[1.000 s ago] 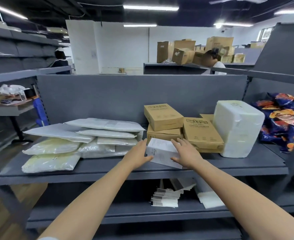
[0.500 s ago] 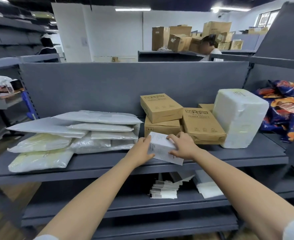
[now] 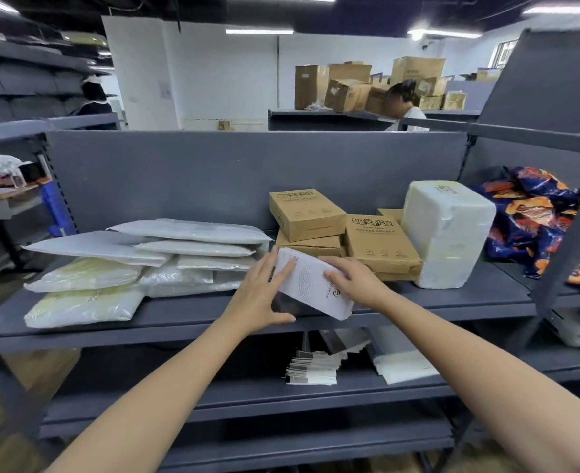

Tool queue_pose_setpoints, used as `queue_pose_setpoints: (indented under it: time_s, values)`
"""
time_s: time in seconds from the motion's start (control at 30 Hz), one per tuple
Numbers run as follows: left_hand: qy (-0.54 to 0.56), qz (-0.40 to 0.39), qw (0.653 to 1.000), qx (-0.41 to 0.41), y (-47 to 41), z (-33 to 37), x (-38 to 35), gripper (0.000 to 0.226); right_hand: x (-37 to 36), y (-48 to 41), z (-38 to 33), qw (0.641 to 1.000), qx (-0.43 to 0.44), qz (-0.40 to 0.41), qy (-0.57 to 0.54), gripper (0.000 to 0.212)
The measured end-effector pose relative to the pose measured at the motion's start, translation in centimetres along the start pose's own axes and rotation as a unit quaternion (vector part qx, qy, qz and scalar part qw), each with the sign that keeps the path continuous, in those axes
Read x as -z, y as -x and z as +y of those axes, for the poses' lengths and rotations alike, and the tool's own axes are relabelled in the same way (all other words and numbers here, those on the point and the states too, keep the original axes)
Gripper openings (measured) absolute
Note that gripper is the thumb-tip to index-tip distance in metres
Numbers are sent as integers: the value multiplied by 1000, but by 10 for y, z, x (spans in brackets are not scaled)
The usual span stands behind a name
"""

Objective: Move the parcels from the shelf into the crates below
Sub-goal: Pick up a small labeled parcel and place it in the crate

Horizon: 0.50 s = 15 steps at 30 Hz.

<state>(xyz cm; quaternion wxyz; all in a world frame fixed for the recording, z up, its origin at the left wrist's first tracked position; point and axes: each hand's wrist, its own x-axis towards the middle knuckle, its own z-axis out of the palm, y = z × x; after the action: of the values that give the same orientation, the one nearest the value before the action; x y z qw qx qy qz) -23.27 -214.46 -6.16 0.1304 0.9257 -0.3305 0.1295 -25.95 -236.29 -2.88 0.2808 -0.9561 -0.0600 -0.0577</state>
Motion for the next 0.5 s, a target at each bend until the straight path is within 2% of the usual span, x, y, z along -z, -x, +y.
queue_pose_setpoints:
  time_s: [0.13, 0.3, 0.5]
  values:
    - [-107, 27, 991, -77, 5, 18, 5, 109, 13, 18, -14, 994, 13, 8, -106, 37]
    - [-146, 83, 981, -100, 15, 34, 4, 120, 18, 34, -21, 986, -3, -28, -166, 40]
    - [-183, 183, 957, -130, 21, 44, 11, 109, 29, 49, -30, 970, -13, -53, -239, 37]
